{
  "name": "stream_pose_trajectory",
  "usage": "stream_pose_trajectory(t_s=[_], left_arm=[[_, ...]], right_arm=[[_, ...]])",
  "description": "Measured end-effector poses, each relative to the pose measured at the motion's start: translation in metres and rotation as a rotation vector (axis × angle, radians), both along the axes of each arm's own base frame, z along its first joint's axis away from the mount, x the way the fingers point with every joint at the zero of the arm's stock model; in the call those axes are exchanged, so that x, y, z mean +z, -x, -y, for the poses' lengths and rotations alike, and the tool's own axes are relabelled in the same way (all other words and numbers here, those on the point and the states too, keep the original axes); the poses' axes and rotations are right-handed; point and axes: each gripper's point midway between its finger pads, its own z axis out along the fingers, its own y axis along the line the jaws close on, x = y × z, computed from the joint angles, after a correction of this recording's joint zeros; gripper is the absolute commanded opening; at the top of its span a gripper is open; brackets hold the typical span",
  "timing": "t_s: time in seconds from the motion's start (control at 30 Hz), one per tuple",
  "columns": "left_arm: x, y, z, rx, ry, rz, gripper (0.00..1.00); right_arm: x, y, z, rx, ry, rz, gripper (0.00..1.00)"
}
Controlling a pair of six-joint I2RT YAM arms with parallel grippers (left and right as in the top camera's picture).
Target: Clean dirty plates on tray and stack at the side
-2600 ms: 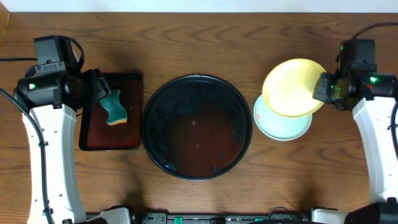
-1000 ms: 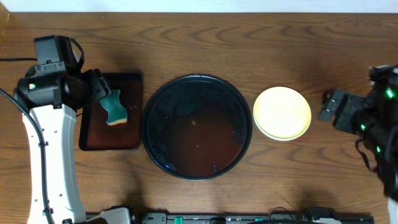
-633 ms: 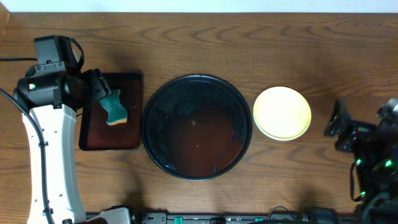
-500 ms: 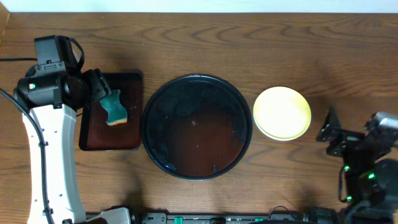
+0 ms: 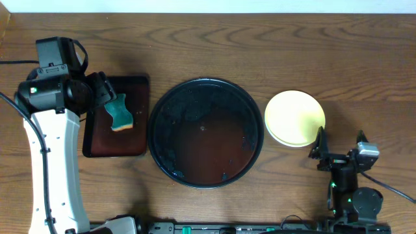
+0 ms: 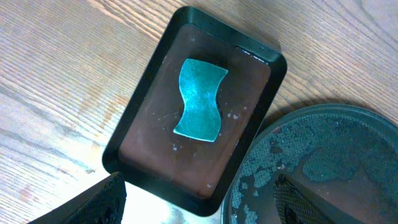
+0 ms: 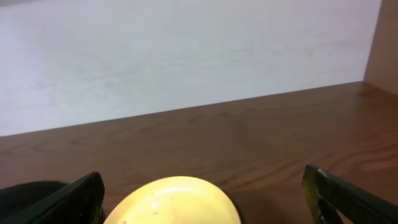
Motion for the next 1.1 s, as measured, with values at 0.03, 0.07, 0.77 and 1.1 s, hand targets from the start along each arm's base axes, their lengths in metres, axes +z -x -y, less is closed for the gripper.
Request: stream_pose_trajectory(t_s=[0.03,0.07,0.77,1.1], left_arm=[[0.0,0.0,0.0,0.0,0.0,0.0,0.76],[0.0,0.0,0.0,0.0,0.0,0.0,0.77],[0.0,0.0,0.0,0.0,0.0,0.0,0.77],[0.0,0.0,0.0,0.0,0.0,0.0,0.76]], right_arm=[[-0.003,0.0,-0.001,0.005,0.0,-0.001,0.99],[-0.007,0.0,-0.002,0.009,-0.001,-0.009,0.99],[-0.025,0.0,-0.007,0.039,-0.019,-0.076,0.99],[-0.025,0.0,-0.007,0.039,-0.019,-0.076,0.99]])
